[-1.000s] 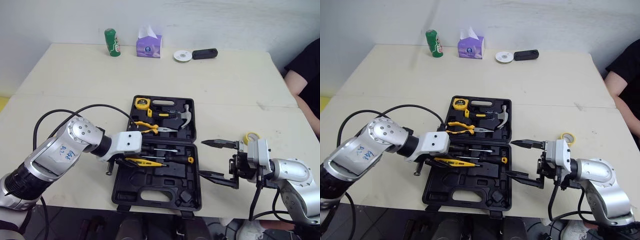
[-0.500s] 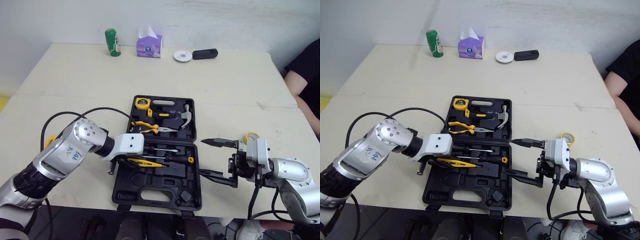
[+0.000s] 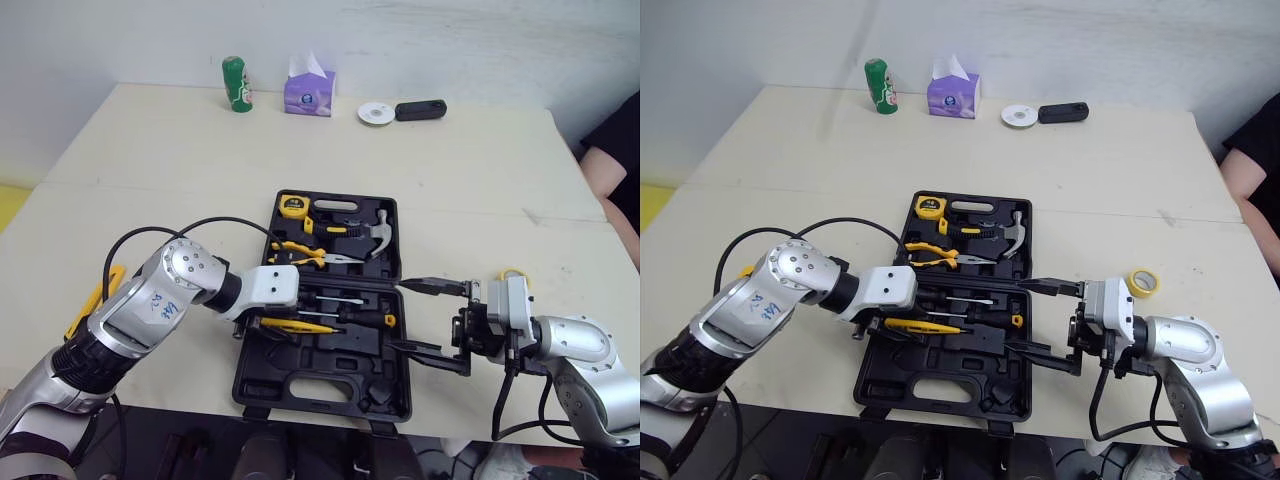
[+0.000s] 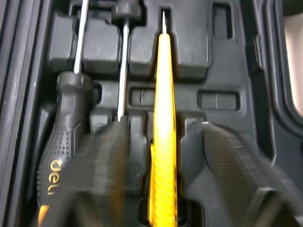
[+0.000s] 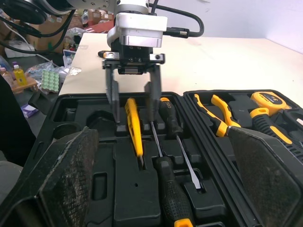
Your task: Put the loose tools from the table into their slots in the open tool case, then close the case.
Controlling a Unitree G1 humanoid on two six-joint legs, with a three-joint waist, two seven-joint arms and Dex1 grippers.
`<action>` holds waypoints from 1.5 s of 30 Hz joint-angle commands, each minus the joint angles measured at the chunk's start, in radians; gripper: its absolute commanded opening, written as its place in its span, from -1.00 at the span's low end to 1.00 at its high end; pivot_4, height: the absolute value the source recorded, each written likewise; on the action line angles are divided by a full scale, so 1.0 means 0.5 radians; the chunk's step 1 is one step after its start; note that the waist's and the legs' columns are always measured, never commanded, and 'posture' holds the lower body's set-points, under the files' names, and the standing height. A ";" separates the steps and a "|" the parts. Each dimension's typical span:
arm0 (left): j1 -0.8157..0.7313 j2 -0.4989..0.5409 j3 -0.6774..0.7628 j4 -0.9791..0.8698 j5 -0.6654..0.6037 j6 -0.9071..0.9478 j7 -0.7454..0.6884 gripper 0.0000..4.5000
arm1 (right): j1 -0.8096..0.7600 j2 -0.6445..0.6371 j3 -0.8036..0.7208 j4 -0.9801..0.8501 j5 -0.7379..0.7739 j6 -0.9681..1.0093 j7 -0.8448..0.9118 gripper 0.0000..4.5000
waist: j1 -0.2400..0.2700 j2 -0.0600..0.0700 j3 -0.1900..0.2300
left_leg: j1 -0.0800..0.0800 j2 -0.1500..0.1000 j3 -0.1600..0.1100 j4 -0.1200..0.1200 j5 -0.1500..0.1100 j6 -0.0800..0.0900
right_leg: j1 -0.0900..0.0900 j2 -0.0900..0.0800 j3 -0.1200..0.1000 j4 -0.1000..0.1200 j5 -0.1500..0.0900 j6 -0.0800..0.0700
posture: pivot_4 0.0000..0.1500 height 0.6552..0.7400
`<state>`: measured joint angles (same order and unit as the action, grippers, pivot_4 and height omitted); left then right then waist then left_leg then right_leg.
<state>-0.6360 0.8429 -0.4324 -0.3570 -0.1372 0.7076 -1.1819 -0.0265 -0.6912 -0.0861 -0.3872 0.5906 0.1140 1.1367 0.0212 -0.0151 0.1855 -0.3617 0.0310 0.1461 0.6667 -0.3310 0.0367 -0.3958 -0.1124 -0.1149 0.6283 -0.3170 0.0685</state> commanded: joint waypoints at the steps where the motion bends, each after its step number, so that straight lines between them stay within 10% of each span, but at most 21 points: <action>1: -0.031 0.024 0.129 -0.118 -0.106 -0.019 -0.064 0.61 | -0.019 0.020 -0.010 -0.042 0.018 -0.028 0.000 1.00 | -0.002 0.000 0.000 | 0.000 0.000 0.000 0.000 0.000 0.000 | 0.000 0.000 0.000 0.000 0.000 0.000 | 1.00 1.00; 14: 0.149 -0.216 0.700 0.075 -0.621 -0.138 -0.027 0.61 | -0.073 0.056 0.005 0.024 -0.020 -0.041 0.031 1.00 | -0.008 0.000 0.000 | 0.000 0.001 -0.001 0.003 0.000 0.000 | 0.000 0.000 -0.001 0.002 0.000 0.000 | 1.00 1.00; 24: 0.536 -0.285 0.878 0.118 -0.721 -0.535 -0.081 -0.99 | -0.102 0.059 -0.032 0.129 -0.056 -0.135 0.056 1.00 | -0.036 0.000 0.000 | 0.000 0.000 -0.001 0.004 0.000 0.000 | 0.001 0.000 -0.001 0.003 0.000 0.000 | 1.00 1.00; 45: 0.759 -0.329 0.688 0.397 -0.446 -0.872 0.024 -0.99 | -0.202 0.067 -0.001 0.204 -0.091 -0.166 0.076 1.00 | -0.046 0.000 0.000 | 0.001 0.001 -0.001 0.002 0.000 0.000 | 0.000 -0.001 -0.001 0.002 0.000 0.000 | 1.00 1.00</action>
<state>-0.2625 0.6704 -0.0907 -0.1447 -0.3646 0.2893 -1.1708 -0.1248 -0.6618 -0.0837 -0.2641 0.5383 0.0421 1.1753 -0.0017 -0.0151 0.1855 -0.3613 0.0313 0.1458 0.6676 -0.3309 0.0365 -0.3957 -0.1133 -0.1154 0.6295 -0.3168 0.0687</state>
